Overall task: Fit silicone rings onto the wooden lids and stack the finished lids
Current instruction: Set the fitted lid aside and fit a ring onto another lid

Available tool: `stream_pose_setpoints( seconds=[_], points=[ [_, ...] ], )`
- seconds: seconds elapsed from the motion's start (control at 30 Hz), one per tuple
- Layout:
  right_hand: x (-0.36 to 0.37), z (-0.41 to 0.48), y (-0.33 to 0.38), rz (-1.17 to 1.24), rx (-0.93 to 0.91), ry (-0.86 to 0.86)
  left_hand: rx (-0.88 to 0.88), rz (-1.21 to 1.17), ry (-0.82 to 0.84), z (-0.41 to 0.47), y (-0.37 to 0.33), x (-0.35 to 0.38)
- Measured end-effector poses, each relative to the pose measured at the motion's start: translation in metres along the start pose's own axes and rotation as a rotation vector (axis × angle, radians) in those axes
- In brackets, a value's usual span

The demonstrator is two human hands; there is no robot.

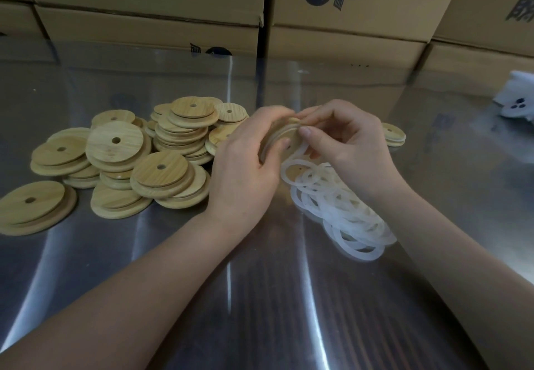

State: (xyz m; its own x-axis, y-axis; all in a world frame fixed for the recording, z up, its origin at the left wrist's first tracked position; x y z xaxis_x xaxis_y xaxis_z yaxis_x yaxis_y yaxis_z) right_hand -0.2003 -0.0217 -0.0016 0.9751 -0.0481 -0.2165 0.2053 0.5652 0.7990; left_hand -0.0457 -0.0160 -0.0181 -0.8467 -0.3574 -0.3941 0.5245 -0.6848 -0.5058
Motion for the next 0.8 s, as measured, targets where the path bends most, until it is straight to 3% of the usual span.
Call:
stream_pose_setpoints(
  seconds=[0.4,0.8],
  points=[
    [0.004,-0.003,-0.005,0.066,0.121,-0.101,-0.276,-0.222,-0.017,-0.001,0.012,0.0],
    [0.0,-0.001,-0.008,0.048,0.122,-0.198,-0.267,-0.23,0.007,0.002,0.013,0.003]
  ],
)
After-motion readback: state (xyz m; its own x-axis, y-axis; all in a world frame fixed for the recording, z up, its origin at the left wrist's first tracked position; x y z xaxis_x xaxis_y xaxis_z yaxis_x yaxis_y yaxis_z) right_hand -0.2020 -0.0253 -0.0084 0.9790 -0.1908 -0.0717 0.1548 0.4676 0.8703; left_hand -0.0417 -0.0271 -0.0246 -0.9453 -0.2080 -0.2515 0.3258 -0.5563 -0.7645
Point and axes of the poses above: each hand's wrist, its own z-axis towards the middle knuckle, its own x-axis out of the palm, y = z × x, the point moved 4 cm from there along z, towards the middle knuckle, and after that the axes turned 10 degrees about z, right-handed, at the moved point
